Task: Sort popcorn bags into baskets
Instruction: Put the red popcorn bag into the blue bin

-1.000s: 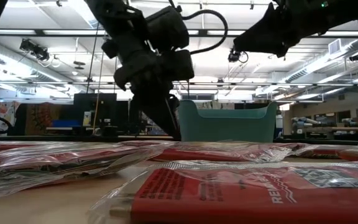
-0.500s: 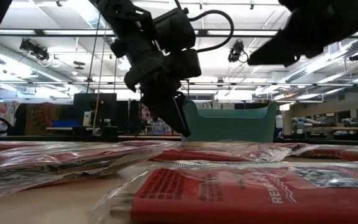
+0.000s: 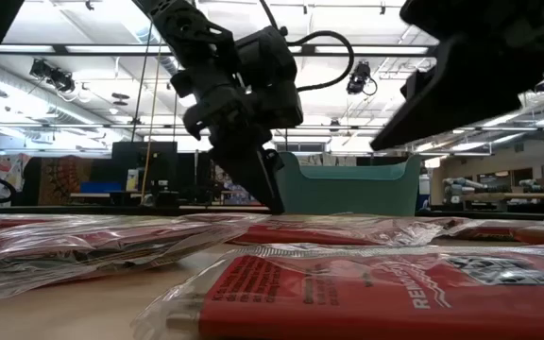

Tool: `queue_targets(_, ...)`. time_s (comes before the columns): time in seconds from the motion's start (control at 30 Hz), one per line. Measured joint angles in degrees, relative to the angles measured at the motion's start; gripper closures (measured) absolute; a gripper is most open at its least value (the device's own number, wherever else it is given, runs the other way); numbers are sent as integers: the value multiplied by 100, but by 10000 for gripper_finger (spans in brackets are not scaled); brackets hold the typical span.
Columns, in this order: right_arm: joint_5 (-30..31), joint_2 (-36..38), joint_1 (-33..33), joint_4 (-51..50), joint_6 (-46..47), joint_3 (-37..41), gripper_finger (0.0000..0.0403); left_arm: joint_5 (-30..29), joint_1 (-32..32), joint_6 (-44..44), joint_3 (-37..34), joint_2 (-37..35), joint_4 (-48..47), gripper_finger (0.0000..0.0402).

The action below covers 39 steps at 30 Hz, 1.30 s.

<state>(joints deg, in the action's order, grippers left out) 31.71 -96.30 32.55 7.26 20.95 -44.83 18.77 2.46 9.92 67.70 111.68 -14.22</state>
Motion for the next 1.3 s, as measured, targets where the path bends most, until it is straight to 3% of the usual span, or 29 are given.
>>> queue_targets(0.27,-518,-812,20,-304,374,-680,269,-7,-4,-24,13,258,49,200)
queue_targets(0.7,-855,-1363,1,-289,831,-768,269,-115,0,330,263,225,-411,200)
queue_targets(1.0,-643,-1319,-270,-720,960,-781,269,751,33,262,264,242,-1277,200)
queue_targets(1.3,-581,-1321,-542,-698,932,-772,269,1436,32,-69,264,244,-1452,200)
